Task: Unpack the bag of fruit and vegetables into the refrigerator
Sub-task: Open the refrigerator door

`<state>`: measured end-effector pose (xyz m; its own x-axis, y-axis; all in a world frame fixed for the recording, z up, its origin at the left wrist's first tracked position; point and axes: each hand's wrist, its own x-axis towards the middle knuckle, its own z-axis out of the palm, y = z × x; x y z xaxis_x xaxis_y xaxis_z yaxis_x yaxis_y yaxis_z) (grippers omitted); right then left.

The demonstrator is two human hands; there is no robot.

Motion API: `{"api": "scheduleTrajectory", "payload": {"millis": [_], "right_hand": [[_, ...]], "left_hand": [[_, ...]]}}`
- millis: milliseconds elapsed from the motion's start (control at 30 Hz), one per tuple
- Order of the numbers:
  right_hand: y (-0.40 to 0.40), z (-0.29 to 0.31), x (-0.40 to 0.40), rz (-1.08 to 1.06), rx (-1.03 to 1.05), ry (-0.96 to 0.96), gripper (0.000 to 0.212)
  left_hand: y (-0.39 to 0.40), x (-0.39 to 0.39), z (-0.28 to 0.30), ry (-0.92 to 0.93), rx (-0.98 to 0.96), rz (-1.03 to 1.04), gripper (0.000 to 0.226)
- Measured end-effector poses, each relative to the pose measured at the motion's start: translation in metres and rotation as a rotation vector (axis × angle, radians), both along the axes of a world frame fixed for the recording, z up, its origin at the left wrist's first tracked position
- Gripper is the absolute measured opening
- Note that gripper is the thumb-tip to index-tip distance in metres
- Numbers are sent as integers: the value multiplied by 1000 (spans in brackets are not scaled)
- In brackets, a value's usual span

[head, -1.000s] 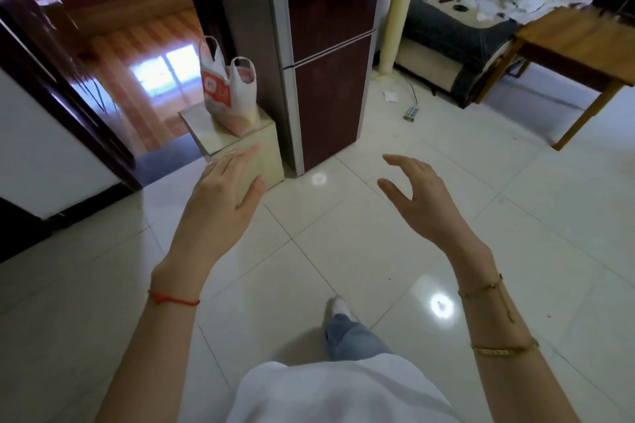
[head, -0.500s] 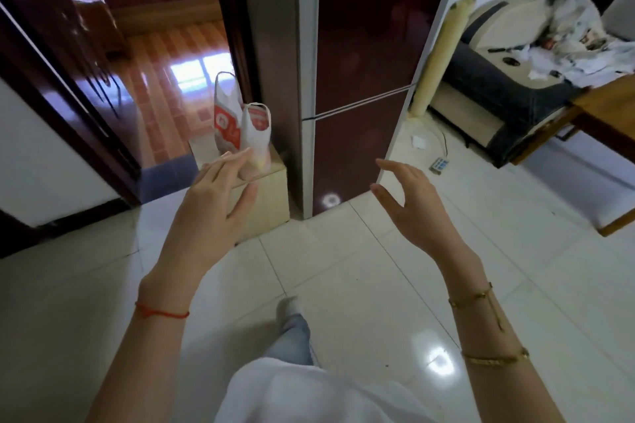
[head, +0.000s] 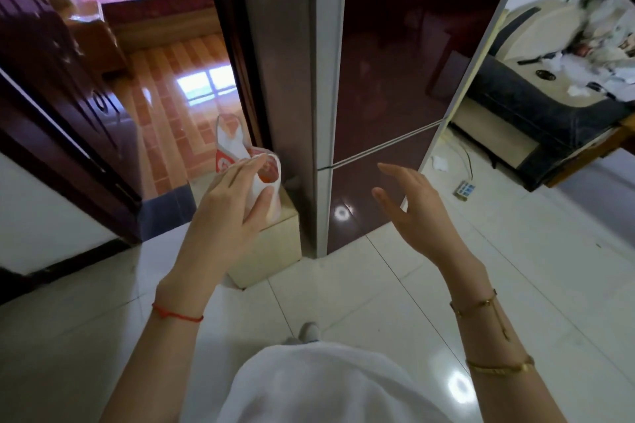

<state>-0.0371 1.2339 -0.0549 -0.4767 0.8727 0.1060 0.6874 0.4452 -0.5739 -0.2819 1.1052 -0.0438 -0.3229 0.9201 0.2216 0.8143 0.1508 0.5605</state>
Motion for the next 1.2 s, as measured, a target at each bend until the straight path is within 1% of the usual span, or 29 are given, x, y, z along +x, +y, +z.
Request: {"api": "scheduleTrajectory", "payload": {"millis": [67, 200, 333, 567, 700, 833, 867, 933, 1000, 1200], "right_hand": [[14, 1, -10, -3, -12, 3, 49], [34, 2, -21, -8, -28, 2, 48], [47, -1, -24, 2, -57, -10, 48], [66, 0, -23, 29, -62, -22, 49], [81, 3, -25, 47, -35, -21, 49], [102, 13, -34, 67, 22, -6, 49], [109, 17, -37, 77, 42, -3, 49], [125, 26, -45, 104, 103, 2, 49], [142, 38, -56, 133, 195, 14, 48], [194, 86, -107, 188, 593, 66, 49]], "left_hand": [[17, -8, 1, -11, -16, 1, 53], [39, -15, 4, -33, -44, 7, 66], [55, -18, -1, -43, -65, 6, 71], [75, -9, -5, -92, -89, 25, 66], [92, -4, -9, -115, -105, 48, 57], [116, -7, -14, -167, -95, 83, 62], [123, -7, -13, -174, -82, 99, 62], [139, -8, -10, -220, -39, 113, 55], [156, -7, -5, -261, 18, 104, 52], [225, -26, 1, -293, 119, 116, 54]]}}
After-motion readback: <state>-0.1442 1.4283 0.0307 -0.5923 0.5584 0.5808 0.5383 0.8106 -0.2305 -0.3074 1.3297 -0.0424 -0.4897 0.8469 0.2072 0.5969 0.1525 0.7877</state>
